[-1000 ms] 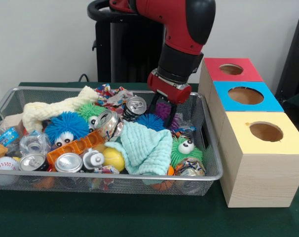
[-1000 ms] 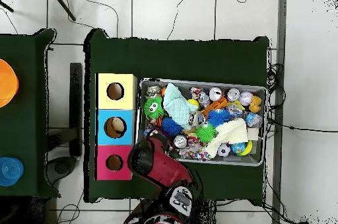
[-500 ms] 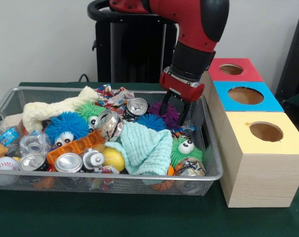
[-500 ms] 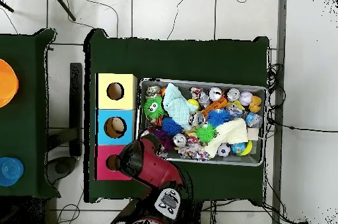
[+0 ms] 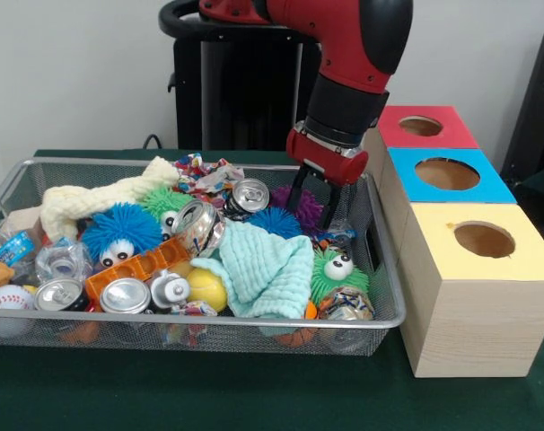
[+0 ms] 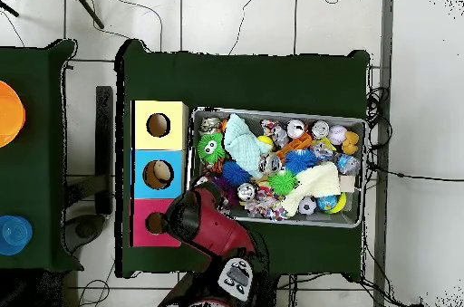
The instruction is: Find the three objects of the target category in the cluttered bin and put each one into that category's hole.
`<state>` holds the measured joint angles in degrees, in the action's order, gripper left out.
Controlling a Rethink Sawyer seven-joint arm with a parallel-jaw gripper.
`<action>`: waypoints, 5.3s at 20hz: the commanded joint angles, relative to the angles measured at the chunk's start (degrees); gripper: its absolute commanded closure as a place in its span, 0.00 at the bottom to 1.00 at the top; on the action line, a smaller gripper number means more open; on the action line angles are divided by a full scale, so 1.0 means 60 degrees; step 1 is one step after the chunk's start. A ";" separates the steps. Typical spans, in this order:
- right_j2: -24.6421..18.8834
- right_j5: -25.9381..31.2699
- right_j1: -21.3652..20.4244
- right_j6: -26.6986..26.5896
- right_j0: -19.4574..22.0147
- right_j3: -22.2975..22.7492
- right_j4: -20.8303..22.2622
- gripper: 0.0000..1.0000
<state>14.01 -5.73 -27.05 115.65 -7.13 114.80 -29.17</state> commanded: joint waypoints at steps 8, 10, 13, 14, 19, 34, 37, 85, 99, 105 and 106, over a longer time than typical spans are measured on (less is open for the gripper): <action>-0.1188 0.0545 0.0202 0.1826 0.0173 -0.0458 -0.0253 0.00; -0.0801 0.1036 0.0312 0.1825 -0.0241 -0.0743 -0.0609 0.00; -0.0550 0.1233 0.0529 0.1869 -0.0559 -0.1002 -0.0910 0.00; -0.0535 0.1218 0.0562 0.1864 -0.0603 -0.1024 -0.0948 0.00; -0.0186 0.1581 0.0660 0.1909 -0.1029 -0.1232 -0.1269 0.00; -0.1034 0.0202 0.0691 0.1772 0.0027 -0.0570 -0.0540 0.00; -0.1295 -0.0228 0.0716 0.1747 0.0520 -0.0333 -0.0066 0.00; -0.4144 -0.0559 0.0217 0.0941 0.3589 0.0530 0.5181 0.00; -0.4369 -0.0245 0.0384 0.0651 0.3932 0.0289 0.5666 0.00; -0.4849 0.0332 0.0294 0.0340 0.4494 0.0206 0.6026 0.00; -0.4909 0.0437 0.0271 0.0262 0.4558 0.0208 0.6122 0.00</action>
<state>-7.58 -10.13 -30.26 115.65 17.38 120.10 3.52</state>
